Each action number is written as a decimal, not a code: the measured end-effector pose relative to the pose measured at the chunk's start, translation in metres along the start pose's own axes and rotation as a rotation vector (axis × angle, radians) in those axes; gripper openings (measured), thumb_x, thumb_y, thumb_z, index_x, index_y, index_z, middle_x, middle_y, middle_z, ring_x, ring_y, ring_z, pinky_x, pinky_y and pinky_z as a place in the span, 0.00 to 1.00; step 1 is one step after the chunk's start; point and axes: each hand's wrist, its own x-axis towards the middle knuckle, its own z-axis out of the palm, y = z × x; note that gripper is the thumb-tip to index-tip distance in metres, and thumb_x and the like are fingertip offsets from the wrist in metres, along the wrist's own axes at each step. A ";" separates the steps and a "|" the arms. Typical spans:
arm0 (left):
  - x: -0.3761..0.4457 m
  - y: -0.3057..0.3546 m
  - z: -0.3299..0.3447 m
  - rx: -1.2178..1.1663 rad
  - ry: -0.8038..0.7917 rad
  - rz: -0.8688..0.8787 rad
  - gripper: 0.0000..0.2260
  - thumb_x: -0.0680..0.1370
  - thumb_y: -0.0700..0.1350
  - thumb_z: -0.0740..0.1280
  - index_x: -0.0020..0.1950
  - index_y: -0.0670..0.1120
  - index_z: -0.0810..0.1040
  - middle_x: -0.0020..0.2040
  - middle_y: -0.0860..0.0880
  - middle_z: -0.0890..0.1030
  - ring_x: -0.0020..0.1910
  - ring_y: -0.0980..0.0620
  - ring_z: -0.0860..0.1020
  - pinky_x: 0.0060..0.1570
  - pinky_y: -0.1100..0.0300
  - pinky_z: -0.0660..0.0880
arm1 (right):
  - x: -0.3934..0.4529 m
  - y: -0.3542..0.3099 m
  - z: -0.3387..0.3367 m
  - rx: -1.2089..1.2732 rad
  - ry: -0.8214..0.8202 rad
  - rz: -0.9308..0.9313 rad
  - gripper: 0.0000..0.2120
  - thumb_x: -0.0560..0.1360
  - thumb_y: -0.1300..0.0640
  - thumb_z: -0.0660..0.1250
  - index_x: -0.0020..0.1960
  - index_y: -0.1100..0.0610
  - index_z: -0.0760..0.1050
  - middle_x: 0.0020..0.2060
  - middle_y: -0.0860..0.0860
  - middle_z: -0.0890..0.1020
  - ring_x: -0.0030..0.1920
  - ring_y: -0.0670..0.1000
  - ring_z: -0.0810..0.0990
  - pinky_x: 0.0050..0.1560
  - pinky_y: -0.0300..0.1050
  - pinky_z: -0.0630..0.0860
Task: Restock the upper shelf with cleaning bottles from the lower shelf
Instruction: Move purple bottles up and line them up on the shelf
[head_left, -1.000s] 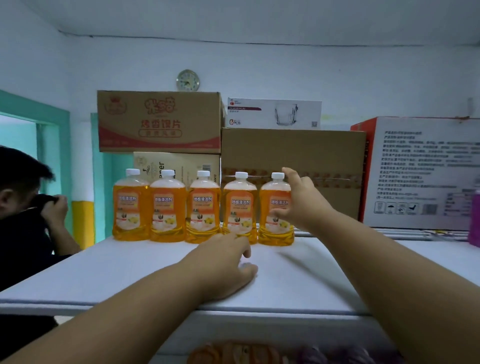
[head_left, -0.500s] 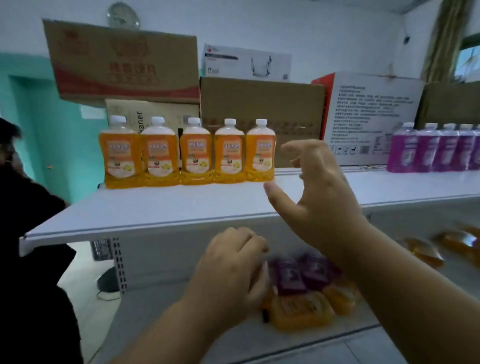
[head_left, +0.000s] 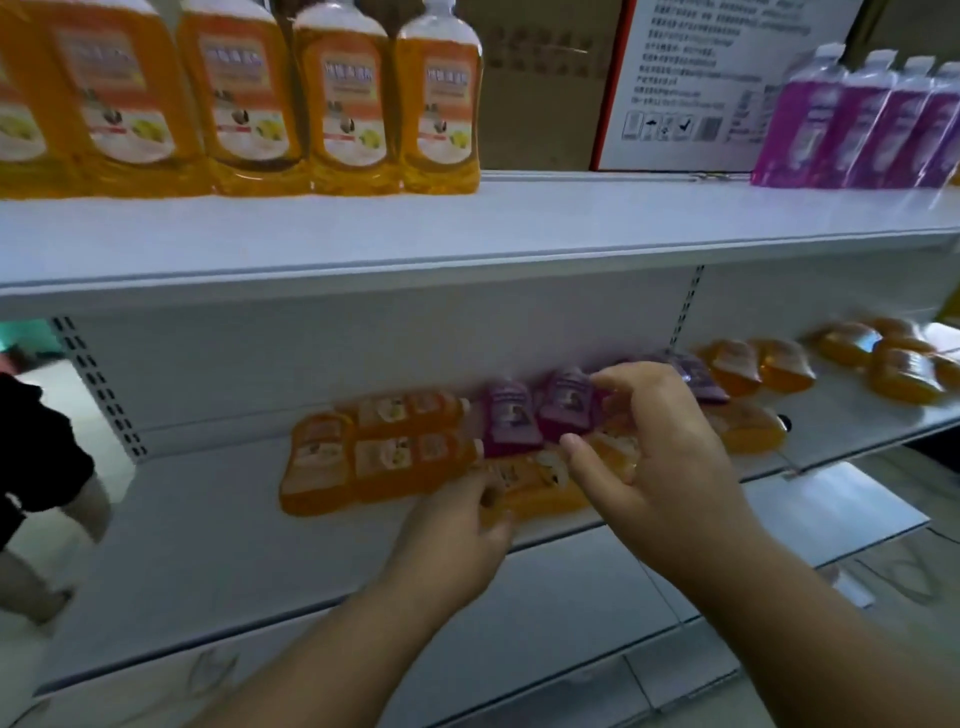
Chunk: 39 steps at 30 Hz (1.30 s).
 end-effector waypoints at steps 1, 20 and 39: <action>0.013 0.000 0.010 -0.006 -0.001 -0.045 0.08 0.72 0.57 0.62 0.50 0.61 0.70 0.44 0.57 0.76 0.41 0.57 0.75 0.37 0.59 0.71 | 0.002 0.013 0.002 -0.003 -0.029 0.018 0.20 0.73 0.51 0.71 0.61 0.57 0.74 0.52 0.49 0.75 0.51 0.47 0.74 0.51 0.49 0.77; 0.193 0.010 0.083 0.113 0.270 -0.513 0.37 0.66 0.57 0.78 0.70 0.45 0.70 0.64 0.40 0.76 0.60 0.38 0.77 0.52 0.46 0.75 | 0.057 0.194 0.039 0.174 -0.248 0.080 0.16 0.72 0.51 0.70 0.58 0.52 0.72 0.54 0.49 0.74 0.52 0.46 0.70 0.44 0.34 0.64; 0.014 0.086 0.042 -0.961 0.566 -0.339 0.33 0.55 0.53 0.82 0.58 0.49 0.79 0.49 0.42 0.86 0.46 0.44 0.85 0.41 0.56 0.81 | 0.092 0.211 0.172 -0.329 -0.678 0.533 0.47 0.67 0.37 0.70 0.71 0.69 0.59 0.68 0.69 0.65 0.67 0.69 0.65 0.65 0.60 0.67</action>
